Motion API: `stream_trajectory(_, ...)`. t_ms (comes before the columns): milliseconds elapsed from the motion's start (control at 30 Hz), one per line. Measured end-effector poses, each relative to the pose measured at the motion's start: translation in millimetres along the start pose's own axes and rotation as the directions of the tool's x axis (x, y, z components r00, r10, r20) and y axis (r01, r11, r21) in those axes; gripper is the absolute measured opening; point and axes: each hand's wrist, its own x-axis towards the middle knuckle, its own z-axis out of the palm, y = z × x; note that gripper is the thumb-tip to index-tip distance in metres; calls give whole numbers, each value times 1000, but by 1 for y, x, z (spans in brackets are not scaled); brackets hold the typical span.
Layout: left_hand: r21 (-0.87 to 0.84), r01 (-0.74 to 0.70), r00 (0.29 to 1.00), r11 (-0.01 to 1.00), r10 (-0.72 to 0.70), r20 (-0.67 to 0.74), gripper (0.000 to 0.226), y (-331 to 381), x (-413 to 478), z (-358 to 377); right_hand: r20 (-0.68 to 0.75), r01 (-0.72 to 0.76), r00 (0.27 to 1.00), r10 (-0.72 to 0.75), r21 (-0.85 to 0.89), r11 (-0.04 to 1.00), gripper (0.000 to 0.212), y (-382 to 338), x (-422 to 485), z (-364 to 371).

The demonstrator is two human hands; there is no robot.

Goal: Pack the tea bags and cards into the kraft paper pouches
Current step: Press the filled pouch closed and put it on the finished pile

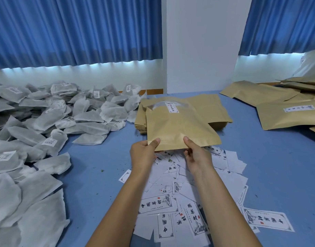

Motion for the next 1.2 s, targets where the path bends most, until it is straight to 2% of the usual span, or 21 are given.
stream_trajectory(200, 20, -6, 1000, 1000, 6, -2, 15, 0, 0, 0, 32, -28, 999, 28, 22, 999, 17, -2, 1, -1)
stream_trajectory(367, 13, -10, 1000, 1000, 10, -18, 24, -2, 3, -2, -55, 20, 998, -19, 30, 999, 20, -7, 5, -5)
stream_trajectory(467, 12, -2, 1000, 1000, 2, -17, 18, -3, 4, -3, -45, 17, 999, -16, 28, 999, 20, -7, 5, -5)
stream_trajectory(567, 14, -12, 1000, 1000, 13, -17, 26, -3, 4, -1, -49, 36, 998, -33, 56, 998, 19, -8, 4, -5)
stream_trajectory(700, 1, -21, 999, 1000, 21, -27, 16, -3, 5, -3, -99, 49, 994, -44, 47, 998, 18, -11, 5, -7)
stream_trajectory(800, -10, -18, 999, 1000, 18, -27, 14, -4, 7, -3, -82, 17, 997, -15, 27, 999, 17, -13, 5, -8)
stream_trajectory(933, -30, -20, 999, 999, 19, -49, 16, -4, 9, -4, -101, 56, 994, -45, 108, 993, 15, -15, 5, -8)
stream_trajectory(1067, -194, 29, 995, 981, -47, -90, 17, -5, 16, -9, -152, 95, 985, -86, 55, 994, 18, -18, 5, -11)
stream_trajectory(1133, -396, 112, 988, 911, -144, -53, 14, -5, 16, -8, -115, 52, 992, -49, 29, 998, 15, -17, 5, -10)
stream_trajectory(1200, -560, 192, 980, 806, -188, 66, 17, -9, 12, -3, -94, 10, 996, -9, 9, 1000, 13, -16, 6, -10)
